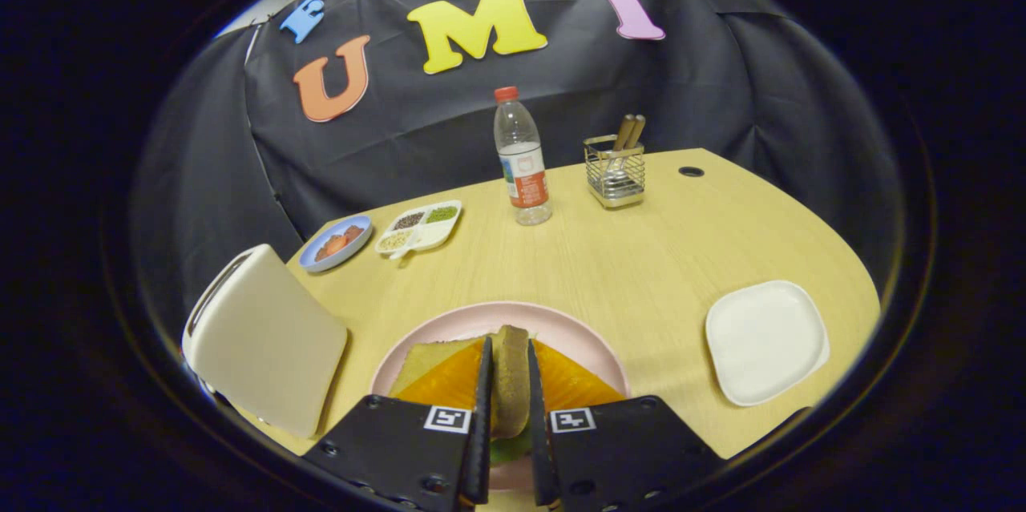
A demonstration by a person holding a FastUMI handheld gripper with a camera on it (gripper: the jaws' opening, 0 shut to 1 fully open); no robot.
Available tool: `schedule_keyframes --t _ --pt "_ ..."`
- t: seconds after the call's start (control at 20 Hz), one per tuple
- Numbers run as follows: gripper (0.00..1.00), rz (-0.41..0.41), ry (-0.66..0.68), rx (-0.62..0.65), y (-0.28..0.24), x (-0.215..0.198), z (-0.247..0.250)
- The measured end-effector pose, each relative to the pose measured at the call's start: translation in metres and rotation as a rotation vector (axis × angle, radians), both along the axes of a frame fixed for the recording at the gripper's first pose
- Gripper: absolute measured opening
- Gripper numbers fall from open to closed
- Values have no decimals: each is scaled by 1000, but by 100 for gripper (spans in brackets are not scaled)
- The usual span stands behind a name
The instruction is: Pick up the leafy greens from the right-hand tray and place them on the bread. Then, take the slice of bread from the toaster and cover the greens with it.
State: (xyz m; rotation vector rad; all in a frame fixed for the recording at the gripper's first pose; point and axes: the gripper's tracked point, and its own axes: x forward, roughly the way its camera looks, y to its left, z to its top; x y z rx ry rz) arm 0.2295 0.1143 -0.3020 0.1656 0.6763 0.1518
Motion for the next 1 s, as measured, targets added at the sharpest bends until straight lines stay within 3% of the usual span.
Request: schedule_keyframes --t 0.35,0.5,0.7,1.0 --pt "48 -24 -72 -90 -25 4 -1" --pt "73 -23 -121 -89 -25 -7 19" --pt "96 -1 -208 -71 -19 -47 69" --pt "96 -14 -386 -165 -24 -150 155"
